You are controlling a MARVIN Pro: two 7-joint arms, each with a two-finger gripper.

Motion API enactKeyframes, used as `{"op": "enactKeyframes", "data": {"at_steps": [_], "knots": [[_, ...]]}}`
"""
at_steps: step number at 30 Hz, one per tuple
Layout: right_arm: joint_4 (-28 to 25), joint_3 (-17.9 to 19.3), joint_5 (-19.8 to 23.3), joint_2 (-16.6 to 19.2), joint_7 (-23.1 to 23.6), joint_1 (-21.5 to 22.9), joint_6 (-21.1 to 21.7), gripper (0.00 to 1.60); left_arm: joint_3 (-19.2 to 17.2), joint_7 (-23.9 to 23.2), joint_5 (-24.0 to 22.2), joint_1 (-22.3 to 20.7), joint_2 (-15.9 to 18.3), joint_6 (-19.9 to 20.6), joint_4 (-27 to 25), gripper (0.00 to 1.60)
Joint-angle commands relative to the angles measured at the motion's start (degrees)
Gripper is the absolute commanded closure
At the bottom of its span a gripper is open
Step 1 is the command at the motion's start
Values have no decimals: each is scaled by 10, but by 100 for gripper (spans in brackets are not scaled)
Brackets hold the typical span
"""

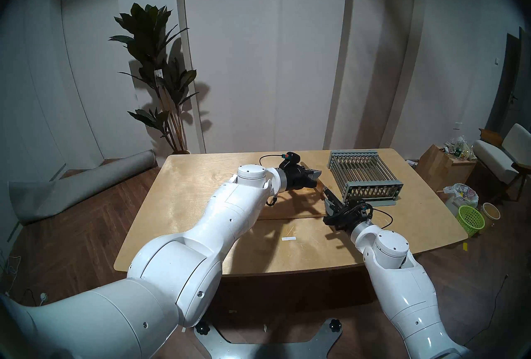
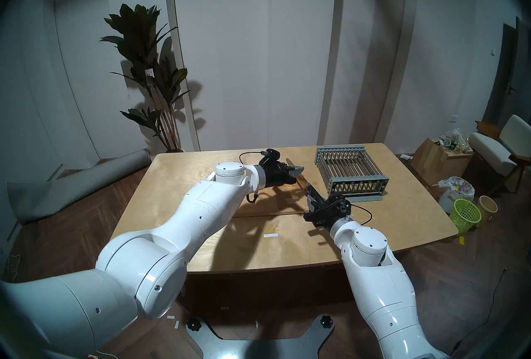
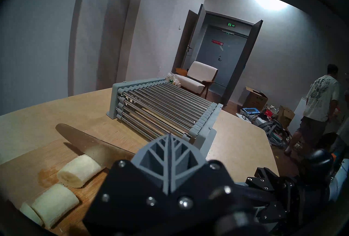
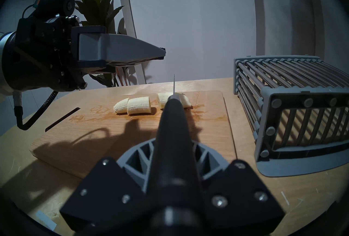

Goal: Cut the banana into four pieces on the cutting board

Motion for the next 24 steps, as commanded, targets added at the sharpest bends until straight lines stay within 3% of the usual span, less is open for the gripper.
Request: {"op": "enactKeyframes", "data": {"at_steps": [1,12,24], "knots": [[-9,3,3,-1,3,3,-7,160,8,-7,5,-29,-17,-11,2,160],[-5,6,4,-2,8,5,-10,160,52,-14,37,-37,-25,-19,47,160],[-1,6,2,-2,11,12,-10,160,56,-4,46,-47,-36,-42,74,160]]}}
